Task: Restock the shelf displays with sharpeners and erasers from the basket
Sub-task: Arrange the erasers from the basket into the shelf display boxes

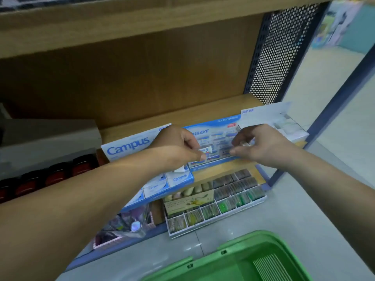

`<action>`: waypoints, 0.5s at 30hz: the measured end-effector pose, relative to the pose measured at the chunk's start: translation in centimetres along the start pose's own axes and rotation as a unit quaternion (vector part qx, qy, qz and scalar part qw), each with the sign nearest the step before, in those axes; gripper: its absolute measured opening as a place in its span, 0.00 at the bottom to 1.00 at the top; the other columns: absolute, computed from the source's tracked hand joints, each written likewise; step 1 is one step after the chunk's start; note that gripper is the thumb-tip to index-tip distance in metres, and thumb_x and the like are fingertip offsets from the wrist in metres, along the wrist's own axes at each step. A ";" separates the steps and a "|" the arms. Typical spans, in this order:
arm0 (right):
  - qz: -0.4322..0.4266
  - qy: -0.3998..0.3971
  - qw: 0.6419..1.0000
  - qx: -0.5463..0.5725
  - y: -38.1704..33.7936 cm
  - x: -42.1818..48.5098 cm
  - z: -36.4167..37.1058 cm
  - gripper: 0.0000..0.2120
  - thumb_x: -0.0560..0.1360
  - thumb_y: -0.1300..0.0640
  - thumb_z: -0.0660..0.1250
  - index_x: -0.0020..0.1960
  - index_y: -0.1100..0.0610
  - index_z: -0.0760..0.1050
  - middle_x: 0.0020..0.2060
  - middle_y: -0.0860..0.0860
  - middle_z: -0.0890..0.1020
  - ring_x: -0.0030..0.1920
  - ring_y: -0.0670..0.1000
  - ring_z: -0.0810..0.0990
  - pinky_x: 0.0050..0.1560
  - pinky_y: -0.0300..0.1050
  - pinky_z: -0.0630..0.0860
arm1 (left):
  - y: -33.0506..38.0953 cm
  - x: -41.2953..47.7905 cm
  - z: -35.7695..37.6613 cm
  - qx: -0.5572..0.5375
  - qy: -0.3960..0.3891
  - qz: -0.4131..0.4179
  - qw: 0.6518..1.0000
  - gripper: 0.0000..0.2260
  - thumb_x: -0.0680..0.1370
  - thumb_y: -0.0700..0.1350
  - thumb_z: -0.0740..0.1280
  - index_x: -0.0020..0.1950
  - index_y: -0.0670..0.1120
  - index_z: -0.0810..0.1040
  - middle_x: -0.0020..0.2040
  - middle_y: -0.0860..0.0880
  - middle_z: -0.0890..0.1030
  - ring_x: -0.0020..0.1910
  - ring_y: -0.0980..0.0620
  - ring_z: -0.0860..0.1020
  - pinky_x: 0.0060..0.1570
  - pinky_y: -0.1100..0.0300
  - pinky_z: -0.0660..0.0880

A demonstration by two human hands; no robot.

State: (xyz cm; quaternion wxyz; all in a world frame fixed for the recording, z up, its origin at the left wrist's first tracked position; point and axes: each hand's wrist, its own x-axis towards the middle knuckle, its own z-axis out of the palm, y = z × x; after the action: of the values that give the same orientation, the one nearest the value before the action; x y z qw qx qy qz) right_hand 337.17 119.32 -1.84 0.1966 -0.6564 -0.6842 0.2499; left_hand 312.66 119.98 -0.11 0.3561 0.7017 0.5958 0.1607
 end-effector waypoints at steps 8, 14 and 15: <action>0.049 0.083 0.995 0.038 5.4 -1.1 0.4 0.17 0.69 0.46 0.80 0.56 0.45 0.80 0.49 0.45 0.82 0.52 0.46 0.79 0.56 0.45 0.76 | 3.6 4.5 5.2 0.019 -0.029 -0.002 0.999 0.06 0.80 0.46 0.71 0.50 0.48 0.88 0.38 0.57 0.83 0.29 0.67 0.76 0.22 0.72 0.67; 0.044 0.083 0.993 0.075 6.0 -1.1 0.7 0.10 0.71 0.48 0.78 0.50 0.47 0.83 0.46 0.43 0.82 0.51 0.47 0.79 0.51 0.43 0.74 | 5.9 6.1 7.6 -0.016 -0.046 -0.022 0.999 0.02 0.76 0.47 0.75 0.45 0.51 0.88 0.33 0.57 0.81 0.28 0.57 0.74 0.20 0.73 0.62; 0.042 0.085 0.992 0.077 6.0 -1.1 0.6 0.12 0.72 0.48 0.78 0.53 0.47 0.84 0.46 0.43 0.81 0.52 0.48 0.79 0.52 0.43 0.74 | 6.1 6.2 7.7 -0.013 -0.052 -0.018 0.998 0.02 0.76 0.47 0.75 0.45 0.51 0.88 0.32 0.56 0.80 0.29 0.56 0.74 0.20 0.73 0.62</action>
State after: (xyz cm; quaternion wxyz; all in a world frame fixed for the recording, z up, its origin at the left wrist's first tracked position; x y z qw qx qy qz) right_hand 341.69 118.24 -5.86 0.2936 -0.6862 -0.6154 0.2533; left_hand 323.55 123.32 -2.46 0.3990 0.6932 0.5870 0.1253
